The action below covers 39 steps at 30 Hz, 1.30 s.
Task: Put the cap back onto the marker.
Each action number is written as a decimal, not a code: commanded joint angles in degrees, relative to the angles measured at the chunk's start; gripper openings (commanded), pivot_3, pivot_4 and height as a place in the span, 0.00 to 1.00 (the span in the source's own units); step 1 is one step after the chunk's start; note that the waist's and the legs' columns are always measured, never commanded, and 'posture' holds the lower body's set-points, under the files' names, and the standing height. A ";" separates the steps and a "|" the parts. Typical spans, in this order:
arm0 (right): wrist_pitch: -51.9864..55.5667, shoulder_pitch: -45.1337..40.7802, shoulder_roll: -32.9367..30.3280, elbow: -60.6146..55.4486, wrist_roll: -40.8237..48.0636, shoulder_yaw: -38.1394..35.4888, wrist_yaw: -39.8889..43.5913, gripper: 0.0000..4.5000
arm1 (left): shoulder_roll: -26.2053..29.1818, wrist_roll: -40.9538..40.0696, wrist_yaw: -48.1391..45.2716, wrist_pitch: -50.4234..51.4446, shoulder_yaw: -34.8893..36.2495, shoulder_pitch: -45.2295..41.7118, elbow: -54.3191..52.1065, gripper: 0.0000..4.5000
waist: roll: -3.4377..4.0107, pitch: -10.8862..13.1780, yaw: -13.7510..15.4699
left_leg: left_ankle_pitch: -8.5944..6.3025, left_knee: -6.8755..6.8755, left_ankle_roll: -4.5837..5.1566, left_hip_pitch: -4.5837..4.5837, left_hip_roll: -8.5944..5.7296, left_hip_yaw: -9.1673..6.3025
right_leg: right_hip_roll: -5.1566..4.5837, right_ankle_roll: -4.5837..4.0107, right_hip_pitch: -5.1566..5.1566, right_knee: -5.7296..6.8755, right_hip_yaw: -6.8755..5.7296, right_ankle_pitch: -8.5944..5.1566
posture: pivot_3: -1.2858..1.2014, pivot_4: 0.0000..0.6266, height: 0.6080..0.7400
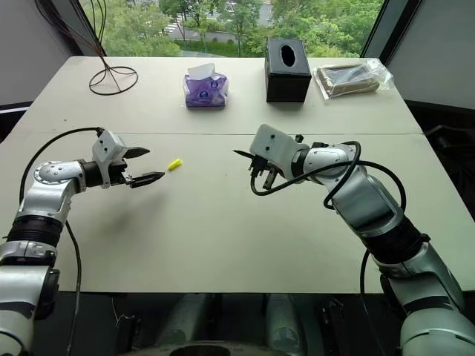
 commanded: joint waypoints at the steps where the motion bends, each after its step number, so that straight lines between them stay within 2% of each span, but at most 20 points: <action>1: 0.31 -2.30 -0.32 -3.71 0.03 -0.40 1.83 0.01 | -1.98 -0.75 1.50 1.39 1.15 -1.93 -0.85 1.00 | 0.00 0.00 0.02 | 0.00 0.02 0.00 0.00 0.00 -0.01 | 0.00 0.00 0.01 0.00 0.00 0.00 | 0.52 0.24 1.00; 8: 1.61 -2.53 -0.55 -6.81 0.27 -0.61 3.89 0.01 | -5.79 1.94 7.03 2.62 0.51 -4.29 4.44 1.00 | -0.01 0.00 -0.04 | 0.00 0.06 0.00 0.00 -0.01 -0.05 | 0.02 0.00 0.02 0.03 -0.01 0.00 | 0.52 0.24 1.00; 27: 4.50 -0.66 1.41 -11.01 3.95 -2.39 3.09 0.01 | -8.30 5.34 8.17 1.49 -1.55 -3.65 7.55 1.00 | -0.02 -0.01 0.13 | 0.00 0.16 -0.01 0.03 0.00 -0.10 | 0.01 0.00 0.10 0.04 -0.02 0.01 | 0.52 0.24 1.00; 30: 4.55 -0.42 1.35 -11.20 4.15 -2.59 2.75 0.00 | -8.56 5.49 8.29 1.03 -1.62 -3.24 7.74 0.80 | -0.02 -0.01 0.13 | -0.01 0.25 -0.01 0.03 0.02 -0.11 | 0.01 0.00 0.15 0.04 -0.02 0.01 | 0.52 0.24 1.00; 37: 4.66 -0.22 1.11 -11.30 4.68 -3.31 2.41 0.00 | -8.93 5.91 8.77 0.36 -1.46 -2.59 8.12 0.01 | -0.01 -0.02 -0.02 | -0.01 0.33 -0.01 0.08 0.08 -0.15 | 0.02 -0.03 0.20 0.04 -0.05 0.03 | 0.52 0.24 1.00; 39: 4.50 -0.16 0.86 -11.15 4.71 -3.47 2.57 0.00 | -8.90 5.96 8.84 0.20 -1.36 -2.65 8.46 0.01 | -0.01 -0.02 0.01 | -0.01 0.32 -0.01 0.08 0.09 -0.15 | 0.02 -0.03 0.20 0.05 -0.05 0.03 | 0.52 0.24 1.00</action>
